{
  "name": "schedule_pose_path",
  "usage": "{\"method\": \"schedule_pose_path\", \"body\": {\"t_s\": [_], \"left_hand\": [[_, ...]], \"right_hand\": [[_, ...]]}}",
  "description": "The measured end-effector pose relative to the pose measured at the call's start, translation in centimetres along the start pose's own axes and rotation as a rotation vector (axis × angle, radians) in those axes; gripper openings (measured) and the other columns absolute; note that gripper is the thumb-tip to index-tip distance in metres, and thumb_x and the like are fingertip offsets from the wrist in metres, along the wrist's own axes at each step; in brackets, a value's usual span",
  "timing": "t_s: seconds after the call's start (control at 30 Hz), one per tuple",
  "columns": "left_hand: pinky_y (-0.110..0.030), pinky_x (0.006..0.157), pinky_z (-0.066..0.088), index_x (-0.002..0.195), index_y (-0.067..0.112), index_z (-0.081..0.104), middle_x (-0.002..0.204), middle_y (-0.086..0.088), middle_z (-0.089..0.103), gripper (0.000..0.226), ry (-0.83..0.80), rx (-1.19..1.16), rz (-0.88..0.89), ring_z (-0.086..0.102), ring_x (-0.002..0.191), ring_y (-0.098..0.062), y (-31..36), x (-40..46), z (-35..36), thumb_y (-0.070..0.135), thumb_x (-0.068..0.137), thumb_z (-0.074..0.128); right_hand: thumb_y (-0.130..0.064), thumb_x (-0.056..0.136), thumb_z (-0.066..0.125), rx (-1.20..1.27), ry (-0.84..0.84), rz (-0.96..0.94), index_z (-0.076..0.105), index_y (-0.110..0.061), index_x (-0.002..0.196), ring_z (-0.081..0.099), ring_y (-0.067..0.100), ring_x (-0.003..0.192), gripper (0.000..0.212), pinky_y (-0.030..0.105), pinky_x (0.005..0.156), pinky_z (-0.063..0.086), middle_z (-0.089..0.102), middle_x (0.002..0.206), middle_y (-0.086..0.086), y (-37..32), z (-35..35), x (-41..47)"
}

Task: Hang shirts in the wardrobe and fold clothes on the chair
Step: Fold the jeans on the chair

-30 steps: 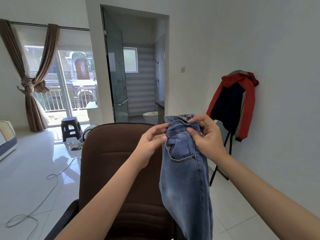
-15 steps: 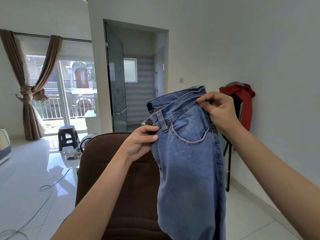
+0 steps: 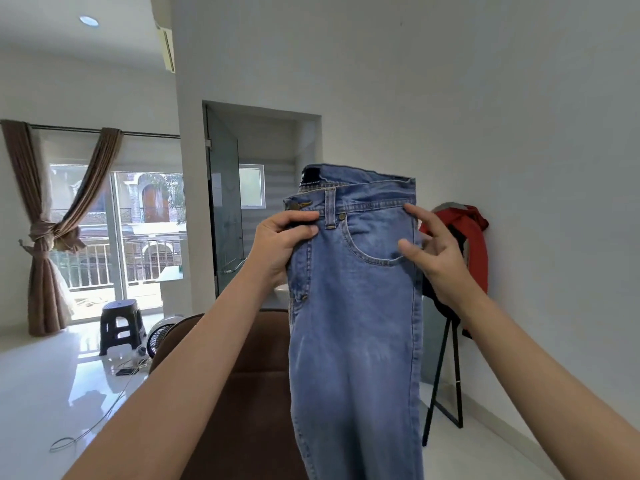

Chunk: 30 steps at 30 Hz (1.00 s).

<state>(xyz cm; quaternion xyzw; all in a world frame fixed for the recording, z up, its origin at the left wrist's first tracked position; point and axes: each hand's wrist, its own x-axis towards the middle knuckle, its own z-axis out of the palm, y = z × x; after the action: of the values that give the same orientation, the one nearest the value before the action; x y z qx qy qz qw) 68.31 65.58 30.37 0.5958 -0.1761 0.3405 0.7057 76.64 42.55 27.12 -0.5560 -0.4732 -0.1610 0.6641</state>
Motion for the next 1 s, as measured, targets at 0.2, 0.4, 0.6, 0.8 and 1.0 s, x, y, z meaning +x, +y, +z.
{"method": "schedule_pose_path", "body": {"t_s": [0.2,0.4,0.6,0.8,1.0], "left_hand": [[-0.025,0.063,0.056,0.065,0.017,0.075,0.071,-0.001,0.071,0.039,-0.011,-0.036,-0.021,0.067,0.068,-0.015,2.2,1.4,0.6,-0.015,0.078,0.057],[-0.028,0.069,0.059,0.063,0.016,0.074,0.071,-0.002,0.071,0.038,0.031,0.009,-0.081,0.067,0.069,-0.018,3.6,1.7,-0.5,-0.013,0.079,0.057],[-0.028,0.069,0.059,0.086,0.009,0.068,0.075,-0.005,0.073,0.024,0.064,-0.091,-0.233,0.068,0.074,-0.020,3.7,1.1,-2.5,-0.008,0.086,0.052],[-0.037,0.096,0.049,0.124,0.020,0.063,0.129,-0.007,0.060,0.038,-0.070,-0.509,-0.393,0.060,0.116,-0.022,0.5,-2.4,-5.1,0.015,0.086,0.063],[-0.042,0.106,0.038,0.145,0.020,0.032,0.144,-0.009,0.045,0.056,-0.398,-0.660,-0.431,0.043,0.133,-0.025,-3.3,-8.3,-6.3,0.040,0.095,0.050]], "right_hand": [[-0.019,0.082,0.073,-0.251,0.016,-0.045,0.006,-0.034,0.151,0.028,-0.001,0.140,0.098,0.015,0.108,0.033,0.019,0.155,-0.024,1.8,2.0,-5.0],[-0.011,0.086,0.068,-0.328,0.122,-0.269,0.051,-0.030,0.132,0.053,0.010,0.125,0.053,0.024,0.105,0.042,0.057,0.134,-0.015,0.2,3.4,-4.8],[-0.002,0.086,0.066,-0.136,0.138,-0.111,0.072,-0.024,0.094,0.066,0.002,0.099,0.024,0.015,0.087,0.049,0.072,0.099,-0.014,-2.9,4.7,-2.4],[-0.007,0.089,0.064,-0.047,0.227,-0.028,0.070,-0.022,0.097,0.063,-0.003,0.098,0.018,0.017,0.089,0.050,0.068,0.104,-0.012,-4.0,5.6,0.3],[-0.008,0.091,0.062,-0.117,0.385,0.022,0.068,-0.013,0.103,0.059,-0.012,0.088,0.015,0.007,0.085,0.046,0.065,0.101,-0.008,-2.9,5.6,3.3]]}}
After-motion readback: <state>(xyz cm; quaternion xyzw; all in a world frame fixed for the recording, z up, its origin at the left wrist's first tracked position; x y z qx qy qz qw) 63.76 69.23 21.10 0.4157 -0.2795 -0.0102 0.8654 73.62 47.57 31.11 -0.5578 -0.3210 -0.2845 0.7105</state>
